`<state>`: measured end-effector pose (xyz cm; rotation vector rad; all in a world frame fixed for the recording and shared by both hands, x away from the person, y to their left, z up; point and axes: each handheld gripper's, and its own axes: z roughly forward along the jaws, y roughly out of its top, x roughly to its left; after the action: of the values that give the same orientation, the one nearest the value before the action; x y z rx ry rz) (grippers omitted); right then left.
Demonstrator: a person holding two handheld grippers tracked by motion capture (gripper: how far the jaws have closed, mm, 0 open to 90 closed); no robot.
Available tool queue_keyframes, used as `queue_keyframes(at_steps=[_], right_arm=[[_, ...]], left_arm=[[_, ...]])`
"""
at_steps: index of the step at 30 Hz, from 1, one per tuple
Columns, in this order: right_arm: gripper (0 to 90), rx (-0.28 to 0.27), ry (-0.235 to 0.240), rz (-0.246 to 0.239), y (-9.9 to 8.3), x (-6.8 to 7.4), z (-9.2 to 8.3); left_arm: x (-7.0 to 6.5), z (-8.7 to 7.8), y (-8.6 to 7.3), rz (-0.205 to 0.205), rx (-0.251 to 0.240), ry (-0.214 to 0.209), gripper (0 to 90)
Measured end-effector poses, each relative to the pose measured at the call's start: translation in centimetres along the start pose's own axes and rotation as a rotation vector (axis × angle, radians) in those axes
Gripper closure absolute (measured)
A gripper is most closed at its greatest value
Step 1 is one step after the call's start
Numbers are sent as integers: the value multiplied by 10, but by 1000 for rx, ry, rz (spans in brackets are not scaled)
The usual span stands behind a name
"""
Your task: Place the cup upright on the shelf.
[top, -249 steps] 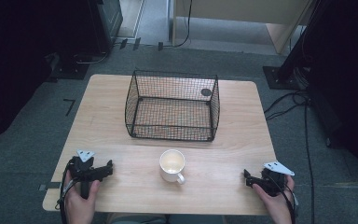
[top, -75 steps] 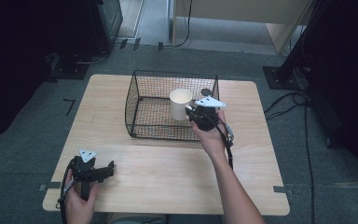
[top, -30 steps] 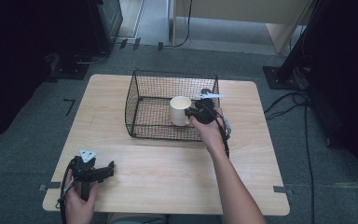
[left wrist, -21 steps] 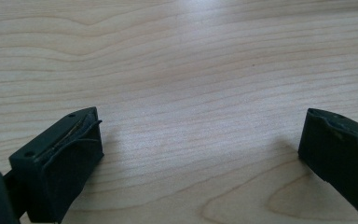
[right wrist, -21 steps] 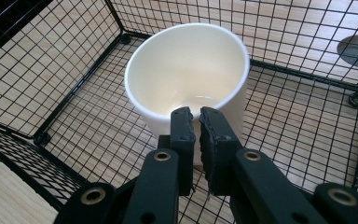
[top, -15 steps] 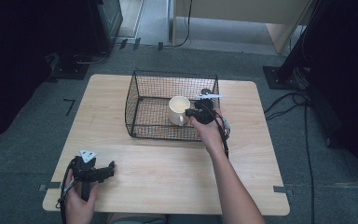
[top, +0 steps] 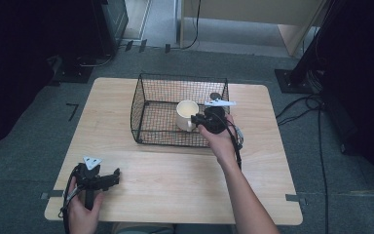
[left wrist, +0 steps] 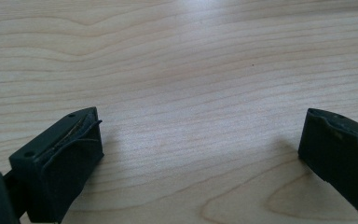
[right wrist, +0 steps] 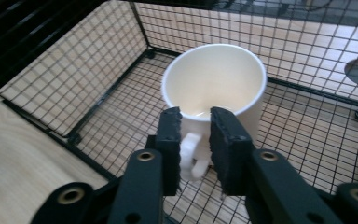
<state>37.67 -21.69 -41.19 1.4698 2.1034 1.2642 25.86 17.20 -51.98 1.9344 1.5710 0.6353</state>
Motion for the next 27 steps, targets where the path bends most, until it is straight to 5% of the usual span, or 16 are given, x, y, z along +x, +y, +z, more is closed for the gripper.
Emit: queue_keyframes(at_steps=[5,7,15,27], right_arm=[[498,-30,28,-24,-3,10,-16],[328,-24,55,-50,-7,15,-25],[0,-17,38,-65,-22,21,-51],[0,-44,23,-86,-51,10,-84]], left_arm=[[0,0,0,0,0,0,0],[0,0,0,0,-1,0,0],[0,0,0,-1,-2,0,0],[0,0,0,0,-2,0,0]])
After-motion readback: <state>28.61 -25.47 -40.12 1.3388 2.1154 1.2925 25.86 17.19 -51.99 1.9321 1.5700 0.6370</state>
